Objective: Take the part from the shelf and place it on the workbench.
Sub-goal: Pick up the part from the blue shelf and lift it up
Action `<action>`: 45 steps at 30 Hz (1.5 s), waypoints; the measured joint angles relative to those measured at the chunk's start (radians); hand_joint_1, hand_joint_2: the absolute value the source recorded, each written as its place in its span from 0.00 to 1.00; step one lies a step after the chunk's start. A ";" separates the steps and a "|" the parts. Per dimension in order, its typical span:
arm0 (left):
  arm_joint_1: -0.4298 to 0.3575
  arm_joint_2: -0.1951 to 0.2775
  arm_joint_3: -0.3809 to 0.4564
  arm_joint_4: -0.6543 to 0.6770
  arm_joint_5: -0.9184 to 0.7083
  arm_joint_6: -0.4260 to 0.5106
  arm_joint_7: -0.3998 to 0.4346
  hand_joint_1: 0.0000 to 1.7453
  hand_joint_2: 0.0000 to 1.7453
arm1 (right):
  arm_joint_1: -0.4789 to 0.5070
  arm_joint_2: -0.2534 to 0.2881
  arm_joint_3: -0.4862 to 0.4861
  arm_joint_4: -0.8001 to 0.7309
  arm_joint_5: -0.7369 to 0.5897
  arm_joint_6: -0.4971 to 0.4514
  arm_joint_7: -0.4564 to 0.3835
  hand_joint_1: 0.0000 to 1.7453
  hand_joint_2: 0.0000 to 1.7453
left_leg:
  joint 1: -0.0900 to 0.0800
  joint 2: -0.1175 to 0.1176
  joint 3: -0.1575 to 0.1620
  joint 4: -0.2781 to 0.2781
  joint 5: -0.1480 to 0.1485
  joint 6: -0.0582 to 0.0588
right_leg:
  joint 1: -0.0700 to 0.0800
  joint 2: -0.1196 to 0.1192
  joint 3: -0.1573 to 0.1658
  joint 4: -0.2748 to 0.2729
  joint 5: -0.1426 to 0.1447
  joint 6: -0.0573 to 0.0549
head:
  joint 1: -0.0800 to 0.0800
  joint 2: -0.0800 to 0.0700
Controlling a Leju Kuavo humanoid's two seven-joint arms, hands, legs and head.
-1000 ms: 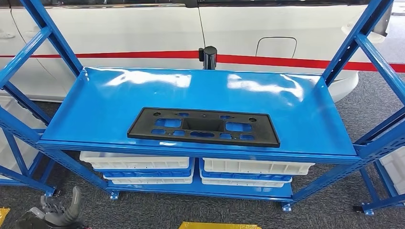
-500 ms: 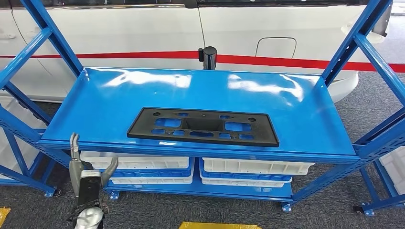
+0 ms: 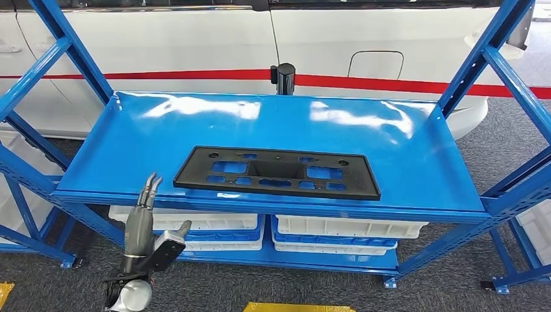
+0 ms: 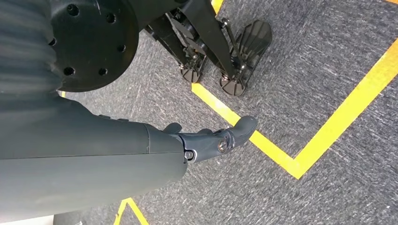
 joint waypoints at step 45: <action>-0.383 0.152 -0.276 0.180 -0.367 -0.079 0.273 0.00 1.00 | -0.009 -0.003 0.053 0.002 0.089 0.053 0.020 0.00 1.00 | 0.000 0.000 0.001 0.000 0.002 0.000 | 0.000 0.000 0.001 0.000 0.001 0.001 | 0.000 0.000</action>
